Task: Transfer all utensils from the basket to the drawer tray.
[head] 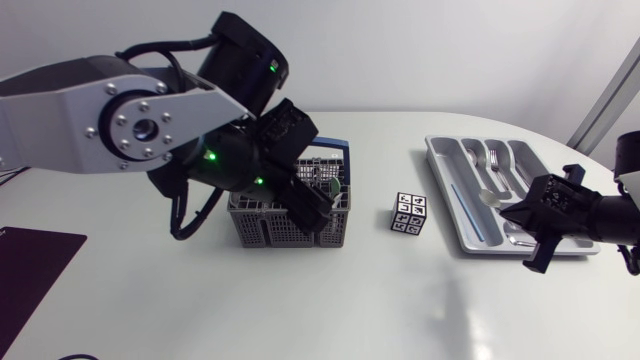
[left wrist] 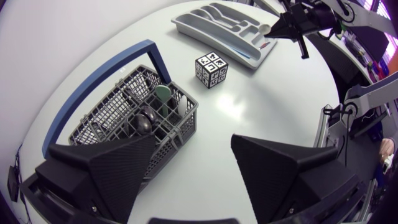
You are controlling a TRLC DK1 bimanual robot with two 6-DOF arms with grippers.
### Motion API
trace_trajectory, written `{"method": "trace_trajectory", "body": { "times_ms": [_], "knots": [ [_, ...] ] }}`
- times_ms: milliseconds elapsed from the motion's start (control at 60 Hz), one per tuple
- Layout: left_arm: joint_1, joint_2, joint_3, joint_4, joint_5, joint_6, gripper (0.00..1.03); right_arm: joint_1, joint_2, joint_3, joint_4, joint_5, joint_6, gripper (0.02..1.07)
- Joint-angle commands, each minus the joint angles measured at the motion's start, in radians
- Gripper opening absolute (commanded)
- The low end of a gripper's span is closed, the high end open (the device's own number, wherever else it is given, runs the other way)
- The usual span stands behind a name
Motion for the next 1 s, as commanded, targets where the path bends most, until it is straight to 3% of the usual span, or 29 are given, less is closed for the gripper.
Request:
{"method": "trace_trajectory", "body": {
  "times_ms": [0, 317, 467, 617, 683, 733, 817, 917, 983],
  "knots": [
    [-0.022, 0.034, 0.046, 0.003, -0.029, 0.023, 0.85, -0.079, 0.081, -0.013, 0.056, 0.011, -0.121, 0.08],
    [-0.061, 0.111, 0.103, -0.001, -0.107, 0.014, 0.85, -0.264, 0.42, 0.098, 0.285, 0.056, -0.276, 0.08],
    [-0.07, 0.135, 0.126, -0.018, -0.126, 0.009, 0.85, -0.281, 0.495, 0.11, 0.394, 0.095, -0.323, 0.08],
    [-0.071, 0.163, 0.146, -0.038, -0.147, 0.002, 0.84, -0.289, 0.516, 0.107, 0.421, 0.132, -0.388, 0.09],
    [-0.071, 0.175, 0.155, -0.047, -0.155, -0.008, 0.84, -0.295, 0.512, 0.092, 0.438, 0.132, -0.411, 0.28],
    [-0.071, 0.186, 0.167, -0.056, -0.156, -0.018, 0.84, -0.301, 0.499, 0.07, 0.48, 0.132, -0.412, 0.53],
    [-0.076, 0.2, 0.181, -0.067, -0.156, -0.024, 0.84, -0.304, 0.476, 0.061, 0.483, 0.131, -0.399, 0.75],
    [-0.077, 0.232, 0.213, -0.086, -0.169, -0.047, 0.78, -0.303, 0.453, 0.095, 0.421, 0.131, -0.319, 0.98],
    [-0.077, 0.25, 0.236, -0.101, -0.169, -0.063, 0.77, -0.303, 0.437, 0.116, 0.355, 0.131, -0.271, 1.02]
  ]
}}
